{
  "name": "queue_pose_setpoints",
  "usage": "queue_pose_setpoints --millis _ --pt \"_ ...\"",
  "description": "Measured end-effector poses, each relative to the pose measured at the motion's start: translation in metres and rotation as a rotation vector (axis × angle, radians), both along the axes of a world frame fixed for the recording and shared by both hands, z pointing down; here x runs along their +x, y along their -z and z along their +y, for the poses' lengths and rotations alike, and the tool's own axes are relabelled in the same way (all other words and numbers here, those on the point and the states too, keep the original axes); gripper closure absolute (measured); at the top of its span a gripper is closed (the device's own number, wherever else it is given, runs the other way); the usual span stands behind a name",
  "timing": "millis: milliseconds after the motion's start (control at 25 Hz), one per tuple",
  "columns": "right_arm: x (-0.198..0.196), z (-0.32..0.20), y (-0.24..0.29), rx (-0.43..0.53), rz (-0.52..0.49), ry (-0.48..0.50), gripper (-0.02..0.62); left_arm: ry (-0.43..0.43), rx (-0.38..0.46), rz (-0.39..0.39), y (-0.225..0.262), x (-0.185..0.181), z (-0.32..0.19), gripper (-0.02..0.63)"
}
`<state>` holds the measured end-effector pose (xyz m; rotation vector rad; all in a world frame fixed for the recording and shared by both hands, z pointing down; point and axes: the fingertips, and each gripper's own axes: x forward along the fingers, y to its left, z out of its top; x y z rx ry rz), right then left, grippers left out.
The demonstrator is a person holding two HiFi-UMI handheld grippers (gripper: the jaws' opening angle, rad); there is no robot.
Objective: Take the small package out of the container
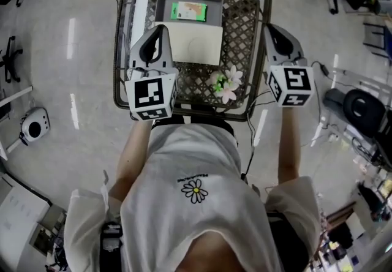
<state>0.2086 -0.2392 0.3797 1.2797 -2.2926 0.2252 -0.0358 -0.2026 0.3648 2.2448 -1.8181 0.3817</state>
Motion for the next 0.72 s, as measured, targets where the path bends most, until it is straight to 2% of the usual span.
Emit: queue_pose_setpoints --millis 120,280,440,480,560,720 --pt "-0.01 -0.026 -0.008 0.012 0.053 0.057 0.563 0.001 0.001 -0.002 -0.004 0.003 -0.008 0.581" --pt "-0.046 -0.051 -0.023 0.013 0.06 0.198 0.563 0.008 0.005 -0.006 -0.011 0.0 -0.02 0.581" --pt "-0.086 -0.066 -0.054 -0.051 0.083 0.343 0.561 0.032 -0.011 0.003 -0.026 -0.006 -0.033 0.581" --pt "-0.095 -0.068 -0.062 -0.072 0.085 0.374 0.552 0.042 -0.017 0.009 -0.031 -0.009 -0.036 0.581" --pt "-0.116 -0.071 -0.082 -0.116 0.086 0.44 0.478 0.058 -0.025 0.016 -0.041 -0.014 -0.042 0.581" --pt "-0.15 -0.063 -0.122 -0.223 0.113 0.597 0.419 0.092 -0.068 0.048 -0.062 -0.021 -0.047 0.581"
